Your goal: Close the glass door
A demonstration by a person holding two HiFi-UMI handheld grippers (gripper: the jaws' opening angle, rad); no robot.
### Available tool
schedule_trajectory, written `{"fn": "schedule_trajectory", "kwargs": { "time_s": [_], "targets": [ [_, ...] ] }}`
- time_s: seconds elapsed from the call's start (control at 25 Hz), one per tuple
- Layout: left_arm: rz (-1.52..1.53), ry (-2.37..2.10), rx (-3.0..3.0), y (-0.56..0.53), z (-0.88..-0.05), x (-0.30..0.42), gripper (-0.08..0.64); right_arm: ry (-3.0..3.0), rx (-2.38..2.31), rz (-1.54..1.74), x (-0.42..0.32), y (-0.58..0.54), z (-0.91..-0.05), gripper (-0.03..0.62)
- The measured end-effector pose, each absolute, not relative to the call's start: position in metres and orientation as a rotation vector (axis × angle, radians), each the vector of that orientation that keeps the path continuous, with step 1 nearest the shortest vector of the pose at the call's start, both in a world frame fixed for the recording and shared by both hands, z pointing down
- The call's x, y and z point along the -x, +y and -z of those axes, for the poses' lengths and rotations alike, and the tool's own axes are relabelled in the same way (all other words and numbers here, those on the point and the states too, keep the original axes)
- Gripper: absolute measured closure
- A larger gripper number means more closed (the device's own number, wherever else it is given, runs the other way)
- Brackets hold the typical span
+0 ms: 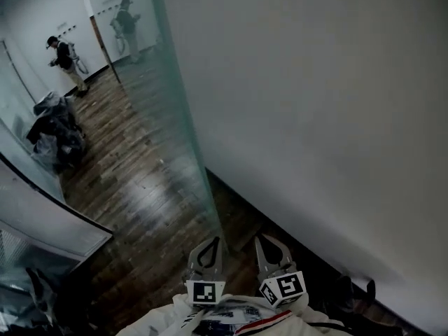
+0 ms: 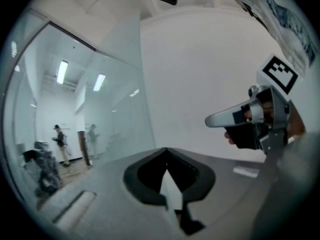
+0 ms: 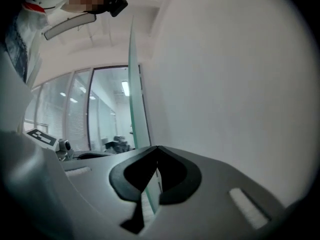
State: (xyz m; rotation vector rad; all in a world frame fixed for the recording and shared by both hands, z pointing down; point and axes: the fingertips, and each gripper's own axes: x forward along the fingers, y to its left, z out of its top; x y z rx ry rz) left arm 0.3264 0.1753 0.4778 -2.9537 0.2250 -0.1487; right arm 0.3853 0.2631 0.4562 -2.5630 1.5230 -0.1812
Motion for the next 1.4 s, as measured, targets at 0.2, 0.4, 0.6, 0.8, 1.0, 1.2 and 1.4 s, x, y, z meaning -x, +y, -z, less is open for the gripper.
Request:
{"fn": "schedule_trajectory", "kwargs": {
  "time_s": [0.2,0.4,0.6,0.8,1.0,1.2,1.4],
  "targets": [
    [0.197,0.768,2.852,0.133,-0.464,-0.317,0.557,1.953,2.281,0.19,-0.417,0.198,-0.452,0.588],
    [0.186,1.115,2.758,0.113,-0.471,-0.267,0.557,2.143,2.084,0.206,-0.395,0.152,-0.46,0.588],
    [0.219,1.298,2.696,0.116,-0.497,-0.257,0.557,2.276,1.989,0.236,-0.399,0.153,-0.49,0.588],
    [0.24,1.326,2.697,0.117,-0.504,-0.262,0.557,2.317,1.937,0.27,-0.404,0.154,-0.496,0.588],
    [0.281,1.366,2.684,0.115,-0.499,-0.264,0.557,2.653,1.572,0.338,-0.4,0.114,-0.539,0.415],
    [0.457,1.37,2.573,0.144,-0.487,-0.262,0.557,2.989,1.344,0.335,-0.441,0.061,-0.581,0.345],
    [0.504,1.62,2.521,0.146,-0.5,-0.206,0.557,3.126,1.083,0.303,-0.404,0.019,-0.583,0.347]
  ]
}}
